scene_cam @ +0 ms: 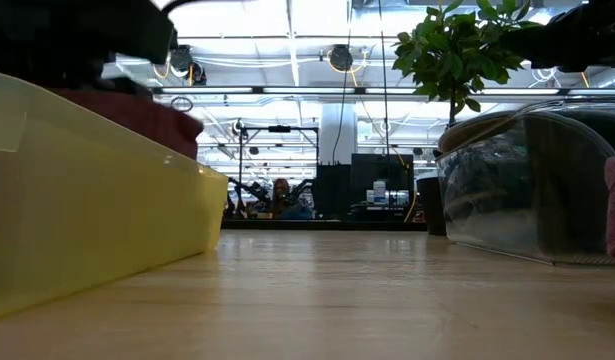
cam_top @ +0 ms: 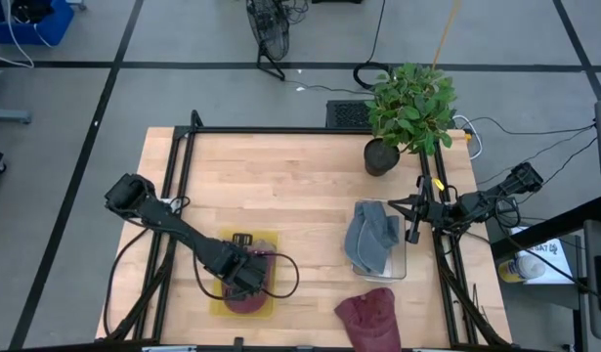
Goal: Pick & Place hat
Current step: Put the top red cap into the yellow bin, then put the red cap into the yellow bin
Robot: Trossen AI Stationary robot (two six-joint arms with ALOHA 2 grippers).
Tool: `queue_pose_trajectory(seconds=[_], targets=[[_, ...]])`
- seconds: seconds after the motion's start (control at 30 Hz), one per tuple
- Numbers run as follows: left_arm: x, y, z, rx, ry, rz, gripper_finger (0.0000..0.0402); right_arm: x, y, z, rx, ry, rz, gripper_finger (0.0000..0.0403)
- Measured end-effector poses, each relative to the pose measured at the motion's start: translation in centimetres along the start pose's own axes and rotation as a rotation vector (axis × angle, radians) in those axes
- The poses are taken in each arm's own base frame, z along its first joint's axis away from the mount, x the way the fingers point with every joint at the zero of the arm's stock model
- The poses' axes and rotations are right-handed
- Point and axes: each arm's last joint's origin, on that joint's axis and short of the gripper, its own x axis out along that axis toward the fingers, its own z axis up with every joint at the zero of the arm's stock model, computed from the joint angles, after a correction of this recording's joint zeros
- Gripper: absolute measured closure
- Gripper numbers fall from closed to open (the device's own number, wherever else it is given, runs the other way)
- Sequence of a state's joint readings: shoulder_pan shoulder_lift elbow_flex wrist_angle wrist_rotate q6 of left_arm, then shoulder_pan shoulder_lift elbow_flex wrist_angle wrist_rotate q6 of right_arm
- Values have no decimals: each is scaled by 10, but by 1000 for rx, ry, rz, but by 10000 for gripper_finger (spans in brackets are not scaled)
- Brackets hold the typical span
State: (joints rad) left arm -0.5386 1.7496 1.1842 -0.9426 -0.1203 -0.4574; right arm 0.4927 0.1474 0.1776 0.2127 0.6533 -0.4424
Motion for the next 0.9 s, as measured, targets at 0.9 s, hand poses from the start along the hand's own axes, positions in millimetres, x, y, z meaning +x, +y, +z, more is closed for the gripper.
queue_pose_trajectory(seconds=[0.9], targets=[[-75, -1, 7, 59, -137, 276, 369, 0, 0, 0, -12, 0, 0, 403]])
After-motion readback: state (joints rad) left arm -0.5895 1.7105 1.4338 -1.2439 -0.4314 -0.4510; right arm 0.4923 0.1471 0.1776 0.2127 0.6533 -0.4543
